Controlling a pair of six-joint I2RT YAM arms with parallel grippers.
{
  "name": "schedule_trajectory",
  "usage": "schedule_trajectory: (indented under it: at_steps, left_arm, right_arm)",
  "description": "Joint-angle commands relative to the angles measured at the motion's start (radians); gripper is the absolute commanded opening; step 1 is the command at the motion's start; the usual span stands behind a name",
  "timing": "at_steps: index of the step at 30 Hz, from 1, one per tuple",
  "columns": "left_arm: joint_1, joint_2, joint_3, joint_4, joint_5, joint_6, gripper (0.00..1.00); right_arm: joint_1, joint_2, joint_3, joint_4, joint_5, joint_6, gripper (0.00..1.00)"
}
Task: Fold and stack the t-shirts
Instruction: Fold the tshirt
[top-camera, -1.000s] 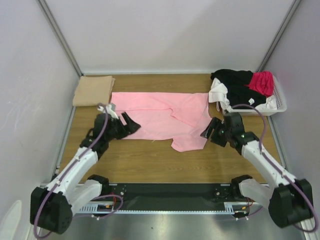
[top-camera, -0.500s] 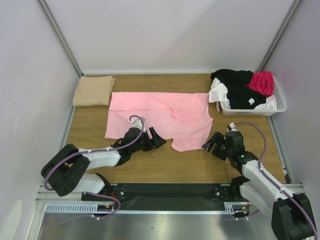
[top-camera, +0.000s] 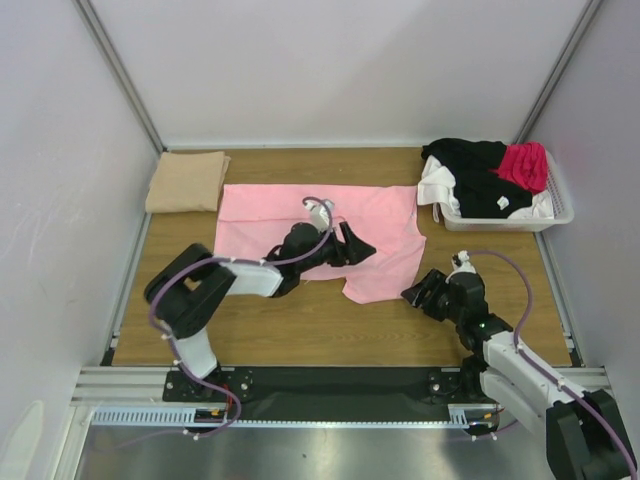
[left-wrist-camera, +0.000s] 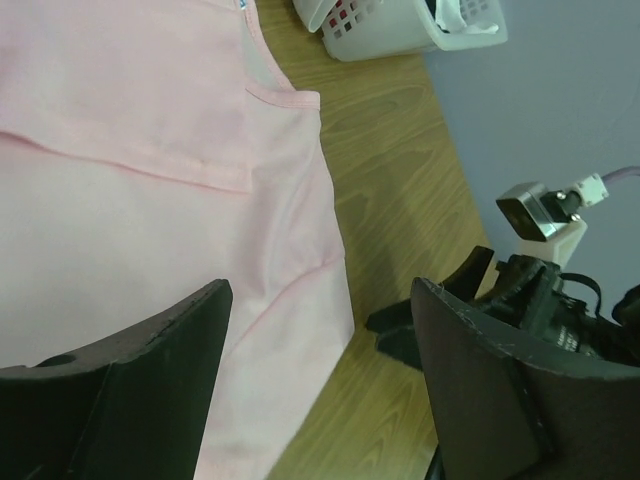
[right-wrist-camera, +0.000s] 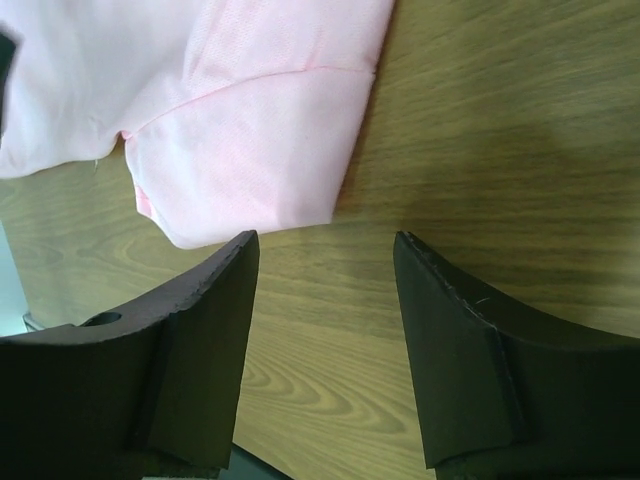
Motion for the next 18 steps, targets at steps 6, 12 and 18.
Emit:
schedule_trajectory:
  at_steps: [6,12,18]
  left_arm:
    - [-0.006,0.217,0.094,0.224,0.067,-0.039,0.77]
    - [-0.006,0.286,0.092,0.288,0.067,-0.086,0.78]
    - [-0.006,0.355,0.085,0.330,0.065,-0.139,0.77]
  right_arm:
    - [0.047,0.081,0.009,0.137,0.018,0.009,0.56]
    - [0.058,0.084,0.006,0.128,0.044,0.024,0.51]
    - [0.064,0.112,0.002,0.168,0.069,0.021,0.50]
